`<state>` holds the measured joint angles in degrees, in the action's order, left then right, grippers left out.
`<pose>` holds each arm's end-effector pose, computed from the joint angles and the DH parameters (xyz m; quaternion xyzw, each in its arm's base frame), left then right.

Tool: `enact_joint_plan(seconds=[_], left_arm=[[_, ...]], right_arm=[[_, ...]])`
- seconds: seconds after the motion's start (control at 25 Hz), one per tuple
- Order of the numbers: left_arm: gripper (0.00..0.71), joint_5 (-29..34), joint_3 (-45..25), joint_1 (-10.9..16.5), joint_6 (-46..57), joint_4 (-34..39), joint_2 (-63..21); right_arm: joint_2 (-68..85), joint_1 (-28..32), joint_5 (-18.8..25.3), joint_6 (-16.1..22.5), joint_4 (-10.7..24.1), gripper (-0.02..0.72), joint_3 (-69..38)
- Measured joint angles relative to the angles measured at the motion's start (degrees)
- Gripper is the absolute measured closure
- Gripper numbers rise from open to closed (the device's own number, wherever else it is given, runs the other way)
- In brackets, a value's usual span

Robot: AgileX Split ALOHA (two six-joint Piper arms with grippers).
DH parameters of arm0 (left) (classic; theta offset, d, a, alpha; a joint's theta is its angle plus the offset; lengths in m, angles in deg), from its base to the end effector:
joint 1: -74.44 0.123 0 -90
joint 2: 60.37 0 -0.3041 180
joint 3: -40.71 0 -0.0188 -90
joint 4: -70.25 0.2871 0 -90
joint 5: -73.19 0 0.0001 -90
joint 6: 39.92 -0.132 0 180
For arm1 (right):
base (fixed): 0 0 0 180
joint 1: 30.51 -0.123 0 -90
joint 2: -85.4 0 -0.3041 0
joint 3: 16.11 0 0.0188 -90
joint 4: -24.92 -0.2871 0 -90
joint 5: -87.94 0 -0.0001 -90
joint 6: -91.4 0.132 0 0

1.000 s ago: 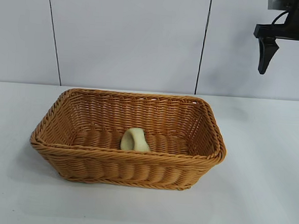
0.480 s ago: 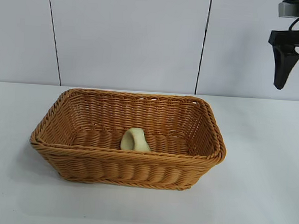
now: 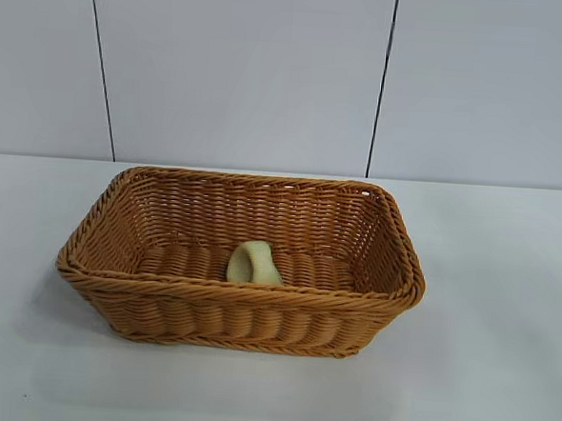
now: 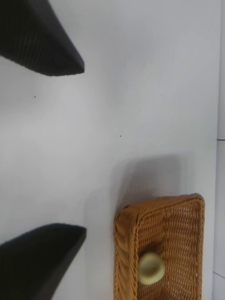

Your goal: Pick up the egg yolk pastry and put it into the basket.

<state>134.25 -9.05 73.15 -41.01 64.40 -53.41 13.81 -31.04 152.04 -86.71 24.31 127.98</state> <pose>0.0440 -0.0128 0.2720 0.0197 0.8548 -0.0519 0.5159 0.2026 0.0031 0.2125 0.0138 0.9972 0.0065 0.0731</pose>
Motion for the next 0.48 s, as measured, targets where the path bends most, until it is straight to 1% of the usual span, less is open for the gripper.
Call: enact_joint_plan(seconds=[0.08,0.16,0.28,0.48], left_arm=[[0.047,0.0,0.0,0.0,0.0,0.0,0.0],[0.047,0.0,0.0,0.0,0.0,0.0,0.0],[0.047,0.0,0.0,0.0,0.0,0.0,0.0],[0.047,0.0,0.0,0.0,0.0,0.0,0.0]], right_arm=[[7.3,0.0,-2.9,0.0,0.1,0.071,-6.4],[14.1,0.0,-4.8,0.0,0.1,0.071,-11.0],[24.1,0.0,-5.8,-0.5,0.0,0.071,-12.7],[39.4,0.0,-5.8,-1.3,-0.1,0.071,-12.9]])
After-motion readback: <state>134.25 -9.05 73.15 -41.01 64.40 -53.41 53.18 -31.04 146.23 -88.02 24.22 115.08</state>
